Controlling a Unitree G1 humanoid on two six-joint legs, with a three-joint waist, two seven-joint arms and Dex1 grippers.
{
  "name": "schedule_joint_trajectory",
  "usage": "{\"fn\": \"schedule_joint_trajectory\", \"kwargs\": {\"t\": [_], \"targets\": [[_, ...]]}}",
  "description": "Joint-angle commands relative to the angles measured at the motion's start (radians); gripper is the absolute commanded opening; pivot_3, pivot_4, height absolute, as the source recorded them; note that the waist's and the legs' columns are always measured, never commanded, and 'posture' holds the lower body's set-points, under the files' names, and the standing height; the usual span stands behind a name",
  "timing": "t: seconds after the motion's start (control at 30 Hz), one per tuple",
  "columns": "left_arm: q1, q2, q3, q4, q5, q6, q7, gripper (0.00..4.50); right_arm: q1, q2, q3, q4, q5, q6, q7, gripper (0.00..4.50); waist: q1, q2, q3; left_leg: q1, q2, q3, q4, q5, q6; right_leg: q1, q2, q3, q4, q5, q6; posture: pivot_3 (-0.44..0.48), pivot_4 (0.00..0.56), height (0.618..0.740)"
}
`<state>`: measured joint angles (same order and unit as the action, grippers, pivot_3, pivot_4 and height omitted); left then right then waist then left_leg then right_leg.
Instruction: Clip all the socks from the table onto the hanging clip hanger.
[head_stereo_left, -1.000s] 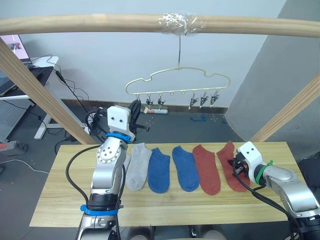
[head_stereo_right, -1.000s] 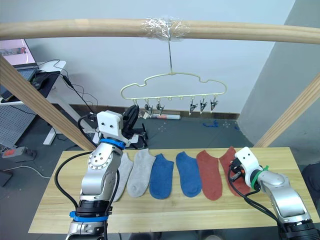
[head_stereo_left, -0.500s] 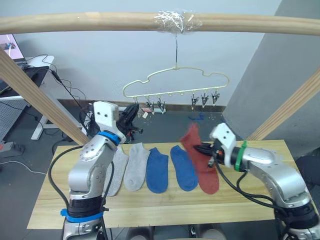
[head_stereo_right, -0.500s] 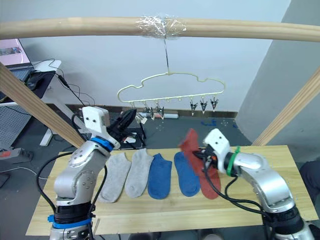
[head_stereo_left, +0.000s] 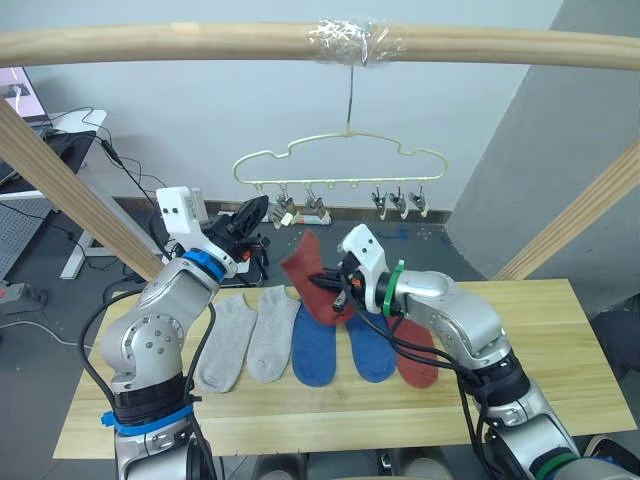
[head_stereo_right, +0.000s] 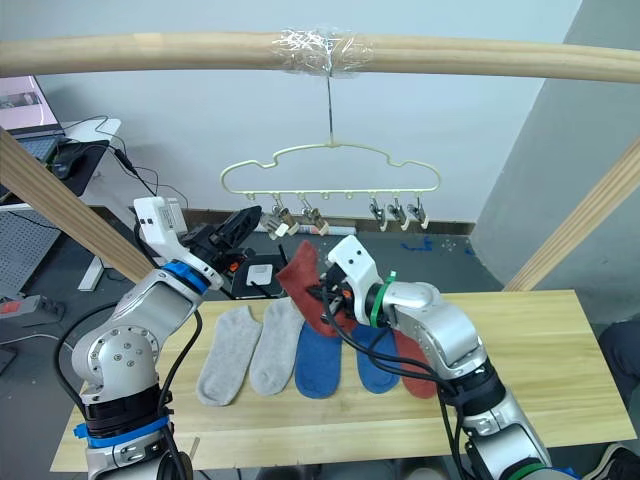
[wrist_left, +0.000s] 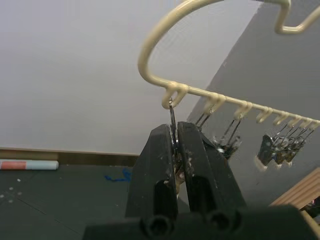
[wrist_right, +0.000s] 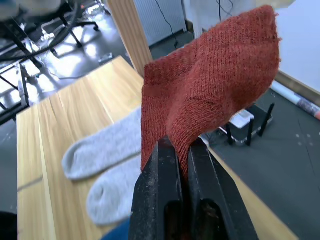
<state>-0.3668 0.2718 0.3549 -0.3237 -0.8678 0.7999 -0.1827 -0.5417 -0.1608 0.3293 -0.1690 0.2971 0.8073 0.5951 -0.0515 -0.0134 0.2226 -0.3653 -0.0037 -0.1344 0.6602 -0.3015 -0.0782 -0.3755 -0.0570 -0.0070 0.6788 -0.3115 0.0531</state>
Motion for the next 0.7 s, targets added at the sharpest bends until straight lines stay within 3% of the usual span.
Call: {"fn": "schedule_joint_trajectory", "kwargs": {"t": [0.03,0.7], "targets": [[-0.014,-0.003,0.001,-0.038,-0.030,-0.013,0.012,0.01,-0.032,0.030,-0.004,0.031,0.011,-0.041,0.015,0.00,0.000,0.000,0.000,0.000,0.000,0.000,0.000,0.000,0.000,0.000,0.000,0.000,0.000,0.000,0.000,-0.029,0.213,0.740],[0.015,-0.003,-0.028,-0.049,-0.076,-0.013,0.021,0.01,-0.129,0.095,-0.071,0.125,0.055,-0.041,0.028,0.00,0.001,0.000,0.000,-0.004,0.000,0.001,0.000,0.000,0.000,-0.005,0.000,0.001,0.001,0.000,0.000,-0.016,0.204,0.740]]}}
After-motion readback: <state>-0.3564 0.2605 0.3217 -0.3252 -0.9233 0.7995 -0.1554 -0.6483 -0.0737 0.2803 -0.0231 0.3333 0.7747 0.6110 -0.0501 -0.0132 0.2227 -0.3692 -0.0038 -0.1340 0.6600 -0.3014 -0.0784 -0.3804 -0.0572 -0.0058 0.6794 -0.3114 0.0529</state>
